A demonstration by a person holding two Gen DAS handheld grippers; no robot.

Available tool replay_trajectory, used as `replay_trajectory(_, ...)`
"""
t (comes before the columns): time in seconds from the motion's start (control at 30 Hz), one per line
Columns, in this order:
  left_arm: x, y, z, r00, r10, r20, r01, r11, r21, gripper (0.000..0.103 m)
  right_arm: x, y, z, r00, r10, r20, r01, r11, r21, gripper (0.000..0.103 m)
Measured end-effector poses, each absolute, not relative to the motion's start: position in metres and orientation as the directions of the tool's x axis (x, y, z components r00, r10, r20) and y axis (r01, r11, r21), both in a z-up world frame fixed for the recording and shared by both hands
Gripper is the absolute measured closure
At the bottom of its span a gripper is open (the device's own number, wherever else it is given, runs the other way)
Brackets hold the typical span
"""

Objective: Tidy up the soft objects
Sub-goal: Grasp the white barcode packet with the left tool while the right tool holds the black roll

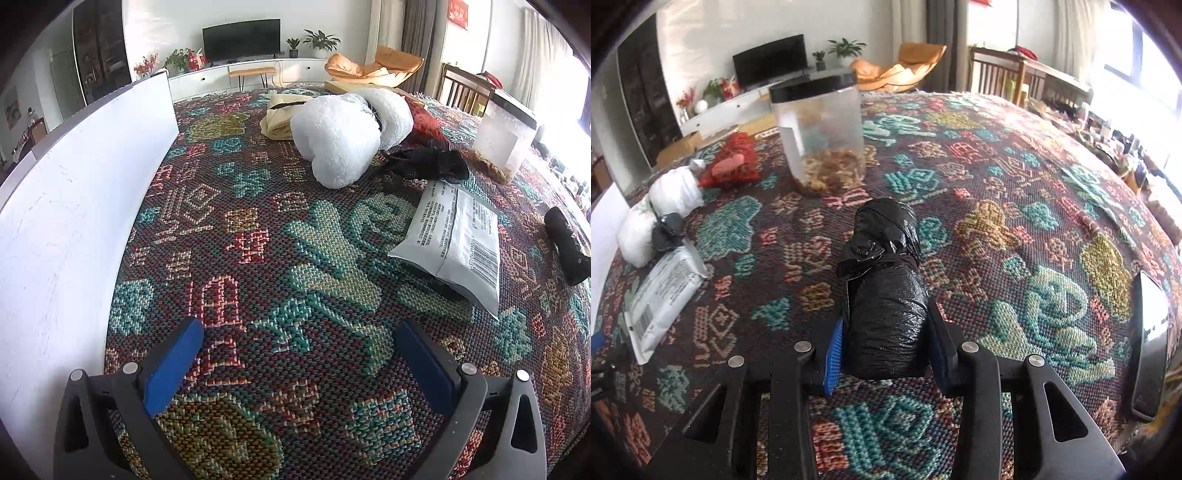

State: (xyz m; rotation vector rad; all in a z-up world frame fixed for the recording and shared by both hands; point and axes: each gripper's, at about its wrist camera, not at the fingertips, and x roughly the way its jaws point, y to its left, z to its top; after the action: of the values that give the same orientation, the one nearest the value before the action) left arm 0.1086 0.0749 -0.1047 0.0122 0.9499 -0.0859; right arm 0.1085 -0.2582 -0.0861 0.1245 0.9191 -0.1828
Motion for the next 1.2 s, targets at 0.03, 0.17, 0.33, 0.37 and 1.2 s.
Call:
replay_trajectory(0.03, 0.109, 0.074, -0.105, 0.579, -0.068, -0.813, 0.079, 0.997, -0.027, 0.0, 0.11, -0.258, -0.09, 0.586, -0.103, -0.804, 0.215, 0.976, 0.032, 0.053)
replay_trajectory(0.17, 0.109, 0.075, -0.105, 0.579, -0.069, -0.813, 0.079, 0.996, -0.028, 0.0, 0.108, -0.24, -0.093, 0.591, -0.15, -0.793, 0.167, 0.984, -0.062, 0.019)
replay_trajectory(0.33, 0.109, 0.075, -0.105, 0.579, -0.069, -0.812, 0.079, 0.996, -0.028, 0.0, 0.105, -0.247, -0.094, 0.59, -0.12, -0.798, 0.18, 0.984, -0.015, 0.017)
replay_trajectory(0.37, 0.108, 0.075, -0.105, 0.579, -0.069, -0.813, 0.079, 0.997, -0.028, 0.0, 0.105, -0.246, -0.094, 0.589, -0.127, -0.798, 0.18, 0.983, -0.024, 0.017)
replay_trajectory(1.2, 0.169, -0.068, -0.095, 0.427, -0.147, -0.892, 0.501, 0.86, 0.099, 0.0, 0.107, -0.246, -0.094, 0.589, -0.123, -0.799, 0.181, 0.983, -0.019, 0.016)
